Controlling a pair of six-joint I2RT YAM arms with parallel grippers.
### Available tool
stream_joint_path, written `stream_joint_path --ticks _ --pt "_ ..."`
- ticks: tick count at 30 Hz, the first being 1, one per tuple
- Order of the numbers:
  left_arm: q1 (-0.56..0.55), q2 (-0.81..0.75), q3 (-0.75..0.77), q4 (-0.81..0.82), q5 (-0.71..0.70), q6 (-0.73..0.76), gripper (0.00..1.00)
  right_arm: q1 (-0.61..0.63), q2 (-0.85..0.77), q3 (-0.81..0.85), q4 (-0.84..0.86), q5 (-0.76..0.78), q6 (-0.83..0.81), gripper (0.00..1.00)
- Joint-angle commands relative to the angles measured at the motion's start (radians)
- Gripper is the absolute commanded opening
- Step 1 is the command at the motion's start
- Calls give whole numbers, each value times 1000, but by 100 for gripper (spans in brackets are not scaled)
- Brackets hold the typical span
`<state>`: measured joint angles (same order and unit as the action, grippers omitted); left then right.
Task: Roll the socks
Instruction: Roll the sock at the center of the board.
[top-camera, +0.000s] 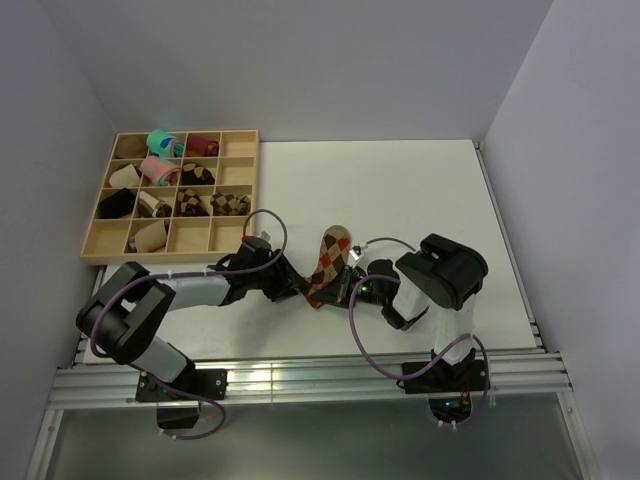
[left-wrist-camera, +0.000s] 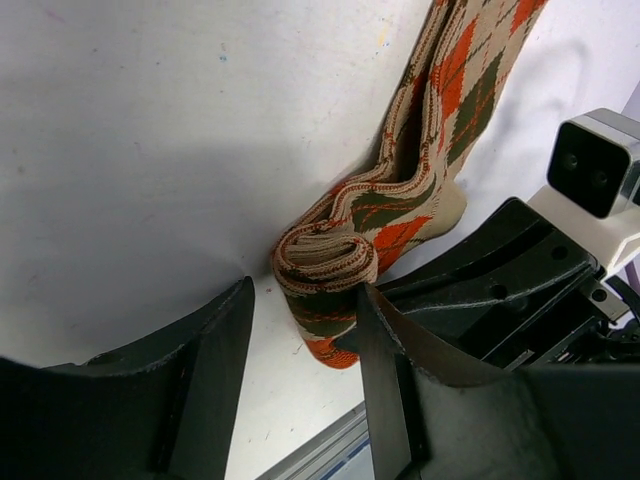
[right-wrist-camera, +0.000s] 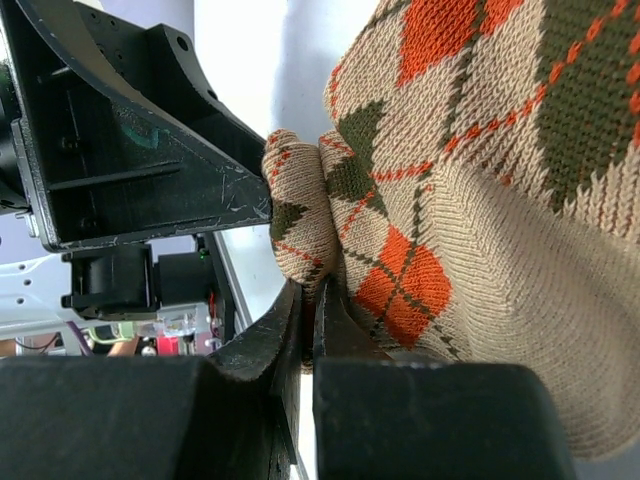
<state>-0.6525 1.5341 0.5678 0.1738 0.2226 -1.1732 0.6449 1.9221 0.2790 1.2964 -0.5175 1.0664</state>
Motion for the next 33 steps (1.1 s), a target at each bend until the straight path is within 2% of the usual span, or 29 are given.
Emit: stream_joint_path --ticks 1,9,14,20,21,22,23,25,26,31,33 --pt "-13 37 3 -22 -2 14 52 -4 40 -12 -190 19 -37 0" --pt "-13 64 3 -7 9 15 55 -4 44 -8 -194 19 -36 0" --pt "-13 84 3 -5 12 15 51 -5 40 -1 -207 16 -37 0" --pt "-13 83 21 -62 -28 26 13 -4 -4 17 -258 19 -66 3" --pt "-13 78 35 -77 -35 30 2 -5 -23 28 -299 28 -75 8" --pt "-13 74 43 -111 -46 44 1 -4 -40 31 -321 33 -88 13" --pt "-12 72 64 -134 -60 52 1 -4 -60 35 -377 39 -115 22" --pt "-12 67 92 -222 -97 78 0 -1 -139 51 -448 75 -173 30" --pt "-12 69 125 -255 -107 89 0 4 -176 66 -535 94 -196 36" --pt "-12 92 256 -468 -213 173 0 44 -430 121 -798 258 -333 43" --pt "-13 121 329 -572 -218 202 0 71 -498 161 -909 387 -399 44"
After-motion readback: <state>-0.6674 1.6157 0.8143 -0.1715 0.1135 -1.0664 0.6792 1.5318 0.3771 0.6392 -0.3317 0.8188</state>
